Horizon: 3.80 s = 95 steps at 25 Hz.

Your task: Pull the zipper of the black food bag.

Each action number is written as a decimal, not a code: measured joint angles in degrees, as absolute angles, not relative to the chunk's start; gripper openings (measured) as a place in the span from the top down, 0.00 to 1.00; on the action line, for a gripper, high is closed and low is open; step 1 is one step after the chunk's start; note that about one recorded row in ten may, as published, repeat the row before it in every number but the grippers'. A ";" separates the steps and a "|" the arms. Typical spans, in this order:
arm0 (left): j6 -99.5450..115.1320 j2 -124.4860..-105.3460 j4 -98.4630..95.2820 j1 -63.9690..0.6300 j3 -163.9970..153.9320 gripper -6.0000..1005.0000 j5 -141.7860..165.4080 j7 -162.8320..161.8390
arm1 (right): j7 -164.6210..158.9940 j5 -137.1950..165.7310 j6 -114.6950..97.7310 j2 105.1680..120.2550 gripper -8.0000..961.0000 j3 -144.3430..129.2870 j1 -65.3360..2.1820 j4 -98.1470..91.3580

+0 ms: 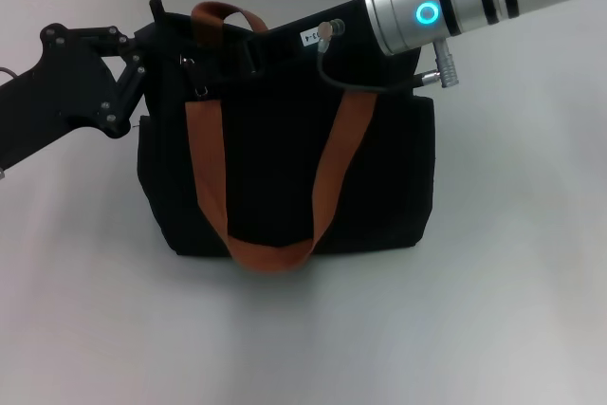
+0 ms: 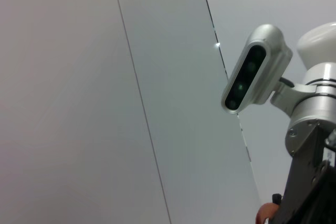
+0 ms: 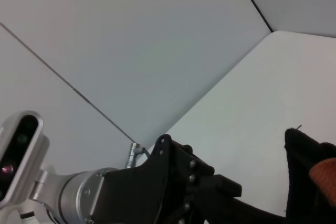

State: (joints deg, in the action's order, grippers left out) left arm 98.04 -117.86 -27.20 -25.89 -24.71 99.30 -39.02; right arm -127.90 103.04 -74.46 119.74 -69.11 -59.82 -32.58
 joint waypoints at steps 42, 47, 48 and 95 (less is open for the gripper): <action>98.44 -117.26 -27.34 -24.26 -23.53 0.96 98.38 -40.15 | -153.26 122.39 -74.81 119.62 0.99 -76.80 -45.28 -67.93; 98.38 -117.24 -27.34 -24.26 -23.54 0.95 98.38 -40.16 | -154.13 123.56 -76.14 119.54 0.99 -75.80 -41.61 -71.95; 98.37 -117.24 -27.34 -24.26 -23.55 0.95 98.38 -40.17 | -154.13 123.56 -76.14 119.54 0.99 -75.80 -41.61 -71.95; 98.70 -117.35 -27.28 -25.89 -23.55 0.95 98.33 -41.40 | -149.00 113.36 -74.56 119.55 0.62 -76.21 -49.69 -59.32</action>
State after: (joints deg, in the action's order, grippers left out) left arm 98.70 -117.35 -27.28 -25.89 -23.55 98.33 -41.40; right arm -149.00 113.36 -74.56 119.55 -76.21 -49.69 -59.32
